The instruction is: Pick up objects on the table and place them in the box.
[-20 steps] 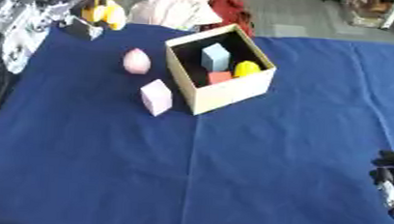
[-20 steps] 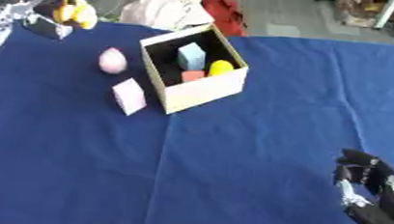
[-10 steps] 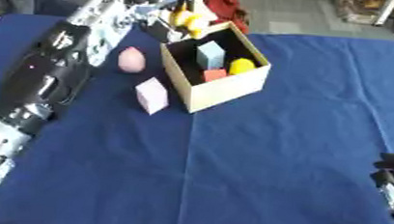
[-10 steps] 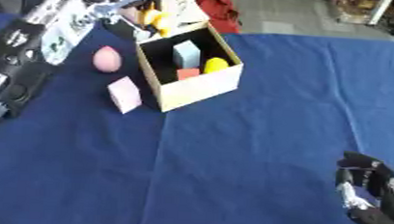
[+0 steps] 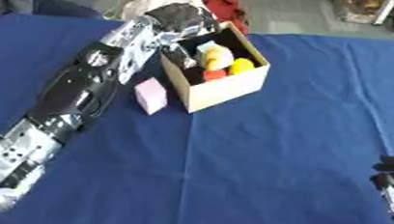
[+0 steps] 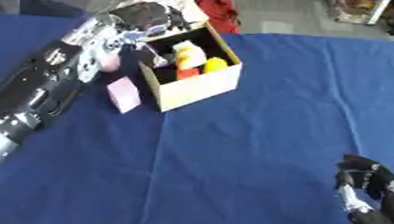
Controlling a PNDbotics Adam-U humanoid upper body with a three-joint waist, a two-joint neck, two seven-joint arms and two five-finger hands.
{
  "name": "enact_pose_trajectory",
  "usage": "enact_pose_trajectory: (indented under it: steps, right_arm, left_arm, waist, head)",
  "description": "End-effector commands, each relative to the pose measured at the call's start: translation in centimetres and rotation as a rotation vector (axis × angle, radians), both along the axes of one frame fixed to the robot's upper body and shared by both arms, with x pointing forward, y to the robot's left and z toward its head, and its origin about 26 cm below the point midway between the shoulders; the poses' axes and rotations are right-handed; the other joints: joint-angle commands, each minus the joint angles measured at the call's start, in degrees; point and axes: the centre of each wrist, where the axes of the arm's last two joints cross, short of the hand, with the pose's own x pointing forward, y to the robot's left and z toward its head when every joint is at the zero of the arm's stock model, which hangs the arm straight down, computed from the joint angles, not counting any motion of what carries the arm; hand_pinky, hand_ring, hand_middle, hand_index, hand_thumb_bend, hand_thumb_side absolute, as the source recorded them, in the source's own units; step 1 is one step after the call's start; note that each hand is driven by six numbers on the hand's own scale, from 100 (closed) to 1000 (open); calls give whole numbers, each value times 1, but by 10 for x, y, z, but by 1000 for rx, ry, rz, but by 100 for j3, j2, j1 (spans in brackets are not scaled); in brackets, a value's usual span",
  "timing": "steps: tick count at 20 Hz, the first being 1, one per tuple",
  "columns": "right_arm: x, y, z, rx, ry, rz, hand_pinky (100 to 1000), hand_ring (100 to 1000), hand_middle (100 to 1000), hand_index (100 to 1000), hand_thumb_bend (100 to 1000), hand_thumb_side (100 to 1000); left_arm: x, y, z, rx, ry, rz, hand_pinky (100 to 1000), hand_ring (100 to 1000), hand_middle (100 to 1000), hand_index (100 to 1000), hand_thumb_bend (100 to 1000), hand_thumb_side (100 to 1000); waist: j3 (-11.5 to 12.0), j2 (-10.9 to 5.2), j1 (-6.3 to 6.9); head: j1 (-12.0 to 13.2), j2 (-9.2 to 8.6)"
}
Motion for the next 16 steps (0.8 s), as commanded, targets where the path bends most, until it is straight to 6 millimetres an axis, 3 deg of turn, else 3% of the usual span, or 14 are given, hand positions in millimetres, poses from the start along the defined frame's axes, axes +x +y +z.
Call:
enact_pose_trajectory:
  steps: [1, 6, 10, 16]
  right_arm:
    - [2, -4, 8, -9, -24, 0, 682, 659, 674, 804, 100, 388]
    - [2, -7, 8, -14, -27, -16, 682, 659, 674, 804, 100, 384]
    - [2, -9, 9, -19, -35, -29, 682, 659, 674, 804, 100, 385]
    - [3, -9, 11, -20, -41, -28, 682, 659, 674, 804, 100, 382]
  left_arm:
    - [-4, 9, 22, 2, -47, 3, 794, 748, 802, 946, 414, 224]
    - [-27, 24, 49, -20, -84, -39, 782, 704, 734, 887, 361, 213]
    - [-63, 44, 68, -10, -56, -86, 790, 711, 736, 884, 381, 198]
    - [-98, 63, 65, 107, 120, -106, 810, 749, 773, 897, 421, 202]
  waist:
    - [17, -156, -38]
    - [97, -152, -9]
    - [190, -140, 27]
    - [286, -137, 47]
  head:
    - [-5, -27]
    - [-74, -58]
    - [-157, -86]
    - [-207, -119]
